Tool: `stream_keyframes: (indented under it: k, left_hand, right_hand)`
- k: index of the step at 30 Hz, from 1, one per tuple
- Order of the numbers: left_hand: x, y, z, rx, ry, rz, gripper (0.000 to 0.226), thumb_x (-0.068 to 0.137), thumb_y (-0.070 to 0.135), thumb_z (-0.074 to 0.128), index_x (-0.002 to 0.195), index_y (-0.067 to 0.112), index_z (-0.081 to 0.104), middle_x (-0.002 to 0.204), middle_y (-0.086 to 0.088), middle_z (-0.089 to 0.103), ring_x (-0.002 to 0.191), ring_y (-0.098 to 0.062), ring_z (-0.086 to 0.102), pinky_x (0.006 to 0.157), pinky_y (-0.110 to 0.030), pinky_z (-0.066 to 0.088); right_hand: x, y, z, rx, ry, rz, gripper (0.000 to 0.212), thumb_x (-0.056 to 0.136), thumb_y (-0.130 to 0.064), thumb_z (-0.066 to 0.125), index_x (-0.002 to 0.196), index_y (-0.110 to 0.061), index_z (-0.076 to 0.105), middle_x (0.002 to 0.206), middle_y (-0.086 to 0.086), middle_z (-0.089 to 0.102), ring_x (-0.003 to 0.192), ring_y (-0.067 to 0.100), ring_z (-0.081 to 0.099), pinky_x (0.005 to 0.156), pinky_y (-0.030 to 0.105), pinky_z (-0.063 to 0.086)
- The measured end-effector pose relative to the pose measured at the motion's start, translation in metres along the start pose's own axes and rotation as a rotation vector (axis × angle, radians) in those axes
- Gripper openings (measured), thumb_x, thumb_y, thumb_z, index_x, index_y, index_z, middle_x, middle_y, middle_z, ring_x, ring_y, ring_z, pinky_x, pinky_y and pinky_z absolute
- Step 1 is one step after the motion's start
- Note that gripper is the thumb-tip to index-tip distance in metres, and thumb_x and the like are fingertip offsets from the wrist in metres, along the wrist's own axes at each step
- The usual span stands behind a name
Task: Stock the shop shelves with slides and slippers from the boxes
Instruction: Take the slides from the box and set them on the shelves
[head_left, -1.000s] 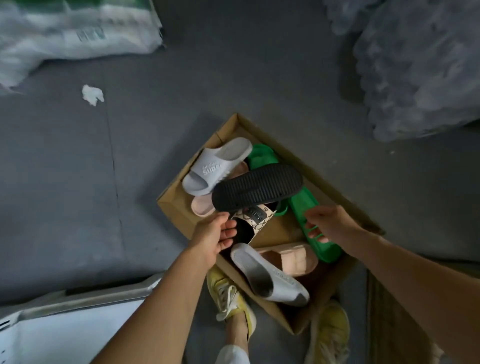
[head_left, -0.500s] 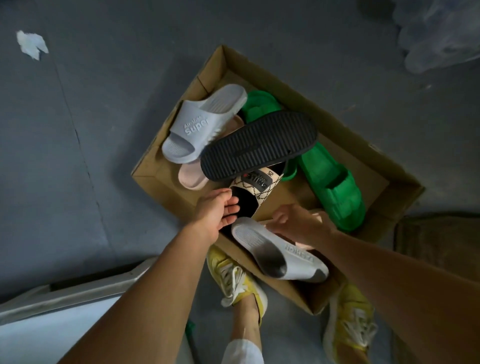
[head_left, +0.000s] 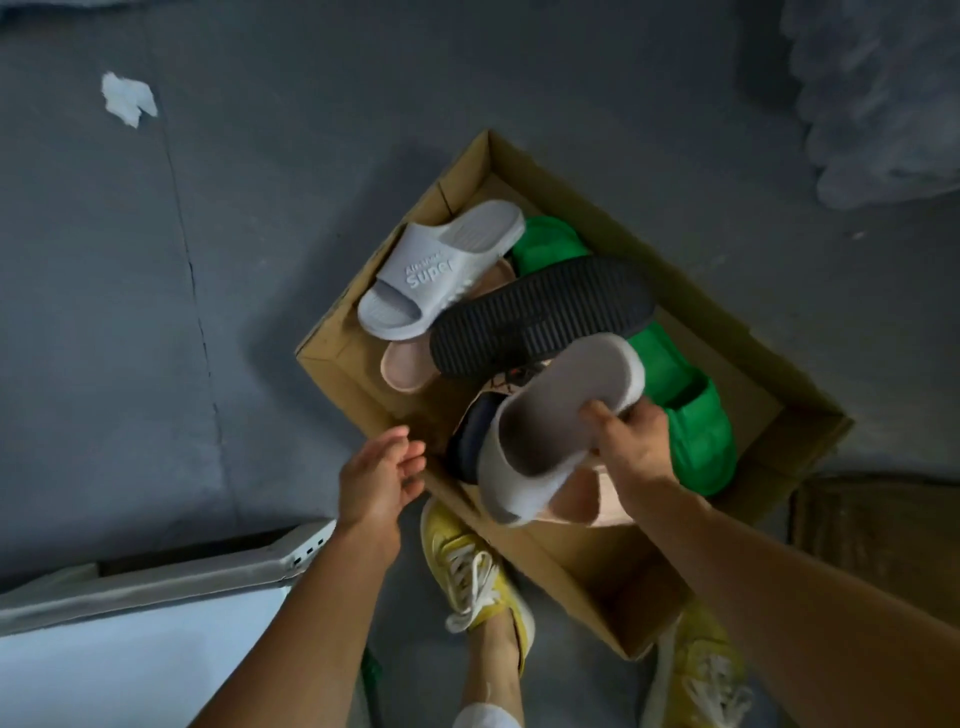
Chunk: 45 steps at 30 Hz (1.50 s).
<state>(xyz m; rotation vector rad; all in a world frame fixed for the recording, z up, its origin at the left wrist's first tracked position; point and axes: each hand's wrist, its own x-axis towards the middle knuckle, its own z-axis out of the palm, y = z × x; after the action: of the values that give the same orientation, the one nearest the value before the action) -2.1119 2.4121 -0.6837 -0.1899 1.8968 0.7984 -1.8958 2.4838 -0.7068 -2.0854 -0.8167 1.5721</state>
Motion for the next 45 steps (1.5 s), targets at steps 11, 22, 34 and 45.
stream_keyframes:
  k: [11, 22, 34, 45]
  left_hand:
    - [-0.027, 0.024, 0.023, -0.287, -0.173, -0.12, 0.05, 0.083, 0.046, 0.069, 0.123, 0.021, 0.055, 0.13, -0.004, 0.058, 0.12, -0.02, 0.054, 0.091, -0.034, 0.047]
    - [-0.015, 0.063, 0.031, -0.529, 0.018, 0.002, 0.044, 0.081, 0.004, 0.072, 0.12, 0.015, 0.056, 0.097, -0.005, 0.068, 0.088, -0.022, 0.065, 0.059, -0.028, 0.052]
    - [0.029, 0.084, -0.011, -0.306, 0.005, 0.065, 0.013, 0.089, 0.012, 0.066, 0.102, 0.012, 0.064, 0.099, -0.009, 0.069, 0.091, -0.023, 0.065, 0.073, -0.036, 0.053]
    - [0.082, 0.072, -0.057, -0.258, -0.097, 0.123, 0.036, 0.081, -0.006, 0.062, 0.114, 0.007, 0.056, 0.105, -0.012, 0.064, 0.103, -0.031, 0.06, 0.096, -0.051, 0.049]
  right_hand:
    - [-0.039, -0.054, 0.035, 0.86, -0.168, 0.466, 0.021, 0.087, -0.009, 0.059, 0.107, -0.01, 0.053, 0.096, 0.014, 0.067, 0.089, 0.028, 0.065, 0.069, 0.032, 0.061]
    - [-0.053, -0.039, 0.043, 0.521, -0.545, 0.435, 0.097, 0.022, -0.036, 0.094, 0.111, -0.01, 0.062, 0.108, 0.014, 0.069, 0.094, 0.026, 0.066, 0.076, 0.039, 0.054]
    - [0.032, -0.108, 0.092, -0.205, -0.267, -0.114, 0.013, 0.093, -0.012, 0.057, 0.105, -0.012, 0.062, 0.086, 0.006, 0.063, 0.078, 0.022, 0.061, 0.063, 0.028, 0.054]
    - [0.117, -0.123, 0.178, -1.145, -0.341, -0.438, 0.068, 0.092, -0.028, 0.054, 0.148, -0.006, 0.022, 0.147, 0.017, 0.034, 0.135, 0.036, 0.028, 0.109, 0.042, 0.028]
